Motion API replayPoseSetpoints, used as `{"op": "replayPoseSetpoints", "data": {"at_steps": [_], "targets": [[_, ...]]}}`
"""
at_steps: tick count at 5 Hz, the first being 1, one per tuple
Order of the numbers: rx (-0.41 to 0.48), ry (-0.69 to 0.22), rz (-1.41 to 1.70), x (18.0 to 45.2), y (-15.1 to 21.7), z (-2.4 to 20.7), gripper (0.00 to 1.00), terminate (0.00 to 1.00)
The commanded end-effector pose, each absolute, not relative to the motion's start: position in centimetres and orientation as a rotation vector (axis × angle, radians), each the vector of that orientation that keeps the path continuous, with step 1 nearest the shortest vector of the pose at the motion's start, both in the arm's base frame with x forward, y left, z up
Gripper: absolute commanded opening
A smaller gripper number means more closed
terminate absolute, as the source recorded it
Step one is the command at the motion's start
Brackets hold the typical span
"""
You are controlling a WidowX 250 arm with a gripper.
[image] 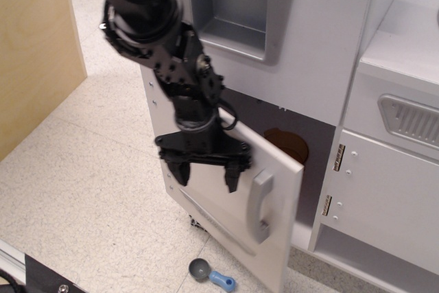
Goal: Close low fridge
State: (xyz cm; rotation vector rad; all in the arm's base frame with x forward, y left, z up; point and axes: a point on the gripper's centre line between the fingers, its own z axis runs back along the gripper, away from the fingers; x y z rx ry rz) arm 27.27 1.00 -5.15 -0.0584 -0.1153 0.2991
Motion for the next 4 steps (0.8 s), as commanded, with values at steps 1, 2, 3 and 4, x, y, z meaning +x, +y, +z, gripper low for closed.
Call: {"op": "replayPoseSetpoints", "data": {"at_steps": [1, 2, 3, 4], "targets": [[-0.066, -0.208, 0.325, 31.0, 0.0, -4.4, 1.00, 0.00], [-0.077, -0.225, 0.357, 32.2, -0.1, -4.3, 1.00, 0.00], [-0.076, -0.249, 0.365, 32.9, -0.1, -4.4, 1.00, 0.00], [-0.070, -0.267, 0.360, 33.2, -0.1, -4.3, 1.00, 0.00]]}}
